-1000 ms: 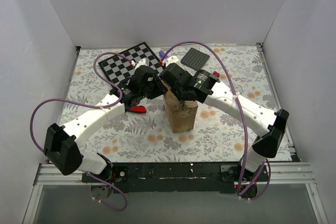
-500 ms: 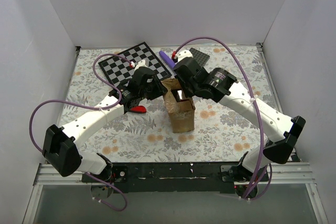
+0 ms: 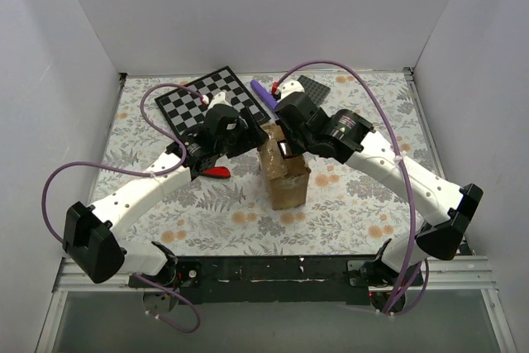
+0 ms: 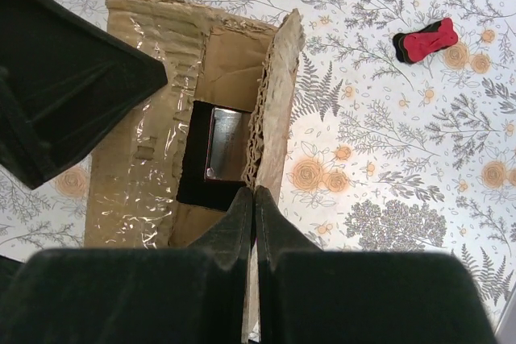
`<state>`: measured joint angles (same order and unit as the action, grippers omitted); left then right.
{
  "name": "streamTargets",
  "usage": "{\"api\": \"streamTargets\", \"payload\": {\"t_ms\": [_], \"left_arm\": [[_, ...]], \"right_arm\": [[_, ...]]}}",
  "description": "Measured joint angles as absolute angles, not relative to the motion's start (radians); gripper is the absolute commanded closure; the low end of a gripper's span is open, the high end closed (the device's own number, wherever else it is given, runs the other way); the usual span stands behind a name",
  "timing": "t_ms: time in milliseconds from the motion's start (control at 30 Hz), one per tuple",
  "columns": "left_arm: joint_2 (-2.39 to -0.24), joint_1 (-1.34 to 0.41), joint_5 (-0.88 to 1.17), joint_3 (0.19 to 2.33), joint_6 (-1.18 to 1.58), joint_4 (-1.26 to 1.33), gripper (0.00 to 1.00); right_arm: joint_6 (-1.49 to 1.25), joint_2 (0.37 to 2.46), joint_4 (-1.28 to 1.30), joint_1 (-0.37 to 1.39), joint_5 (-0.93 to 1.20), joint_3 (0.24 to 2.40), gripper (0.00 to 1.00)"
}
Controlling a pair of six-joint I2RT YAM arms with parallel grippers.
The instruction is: Unpack the express box
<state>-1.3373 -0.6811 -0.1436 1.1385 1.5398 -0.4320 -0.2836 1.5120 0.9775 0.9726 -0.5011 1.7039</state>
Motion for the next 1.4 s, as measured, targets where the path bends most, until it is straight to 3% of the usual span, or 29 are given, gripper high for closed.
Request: {"api": "streamTargets", "payload": {"t_ms": [167, 400, 467, 633, 833, 1100, 1133, 1167, 1400], "left_arm": [[-1.287, -0.677, -0.131, 1.141, 1.522, -0.411, 0.17], [-1.302, -0.675, 0.008, 1.277, 1.466, -0.421, 0.19], [-1.344, -0.675, 0.059, 1.364, 1.449, -0.455, 0.23], [-1.494, -0.688, 0.105, 1.563, 1.393, -0.586, 0.23], [-1.571, -0.712, 0.021, 1.634, 1.341, -0.760, 0.18], [-1.473, -0.717, -0.162, 1.650, 1.309, -0.898, 0.15], [-1.454, -0.717, -0.177, 1.637, 1.311, -0.899, 0.03], [-1.435, -0.717, -0.189, 1.620, 1.316, -0.899, 0.02], [-1.329, -0.715, -0.262, 1.510, 1.383, -0.918, 0.02]], "right_arm": [[-0.293, 1.457, 0.920, 0.968, -0.484, 1.626, 0.99], [-0.357, 1.281, 0.794, 0.968, -0.407, 1.466, 0.99], [-0.370, 1.263, 0.778, 0.968, -0.389, 1.451, 0.99], [-0.388, 1.263, 0.758, 0.968, -0.374, 1.449, 0.99], [-0.393, 1.267, 0.756, 0.968, -0.368, 1.449, 0.99], [-0.393, 1.270, 0.733, 0.978, -0.355, 1.449, 0.99], [-0.393, 1.270, 0.732, 0.977, -0.355, 1.449, 0.99], [-0.393, 1.270, 0.731, 0.977, -0.356, 1.448, 0.99], [-0.394, 1.271, 0.732, 0.973, -0.381, 1.443, 0.99]]}}
